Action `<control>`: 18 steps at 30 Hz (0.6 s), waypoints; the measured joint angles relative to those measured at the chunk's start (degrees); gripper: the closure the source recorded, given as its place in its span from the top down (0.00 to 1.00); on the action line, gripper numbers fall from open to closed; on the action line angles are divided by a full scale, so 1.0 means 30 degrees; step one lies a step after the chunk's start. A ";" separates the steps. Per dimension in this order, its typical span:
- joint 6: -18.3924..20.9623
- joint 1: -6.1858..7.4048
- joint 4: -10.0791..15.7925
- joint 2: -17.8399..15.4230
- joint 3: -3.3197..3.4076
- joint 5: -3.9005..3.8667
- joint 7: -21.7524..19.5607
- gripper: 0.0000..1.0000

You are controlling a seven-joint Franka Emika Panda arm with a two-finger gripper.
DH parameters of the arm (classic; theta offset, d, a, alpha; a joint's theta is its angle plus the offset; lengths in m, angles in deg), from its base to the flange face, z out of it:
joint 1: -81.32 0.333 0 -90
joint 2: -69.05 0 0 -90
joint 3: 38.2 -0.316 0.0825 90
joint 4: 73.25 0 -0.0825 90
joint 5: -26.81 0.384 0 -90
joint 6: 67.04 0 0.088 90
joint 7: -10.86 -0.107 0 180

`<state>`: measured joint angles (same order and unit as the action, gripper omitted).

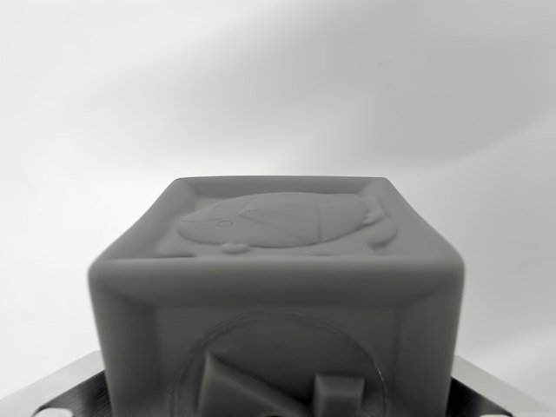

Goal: Destack cube

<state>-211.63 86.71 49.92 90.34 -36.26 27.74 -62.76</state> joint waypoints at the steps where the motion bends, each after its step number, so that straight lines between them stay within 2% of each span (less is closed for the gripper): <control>1: 0.0015 -0.0024 -0.0103 0.0088 0.0023 0.0021 -0.0075 0.00; 18: 0.0303 -0.0350 -0.1755 0.1441 0.0384 0.0338 -0.1167 0.00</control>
<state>-210.72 85.66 44.65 94.66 -35.10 28.75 -66.26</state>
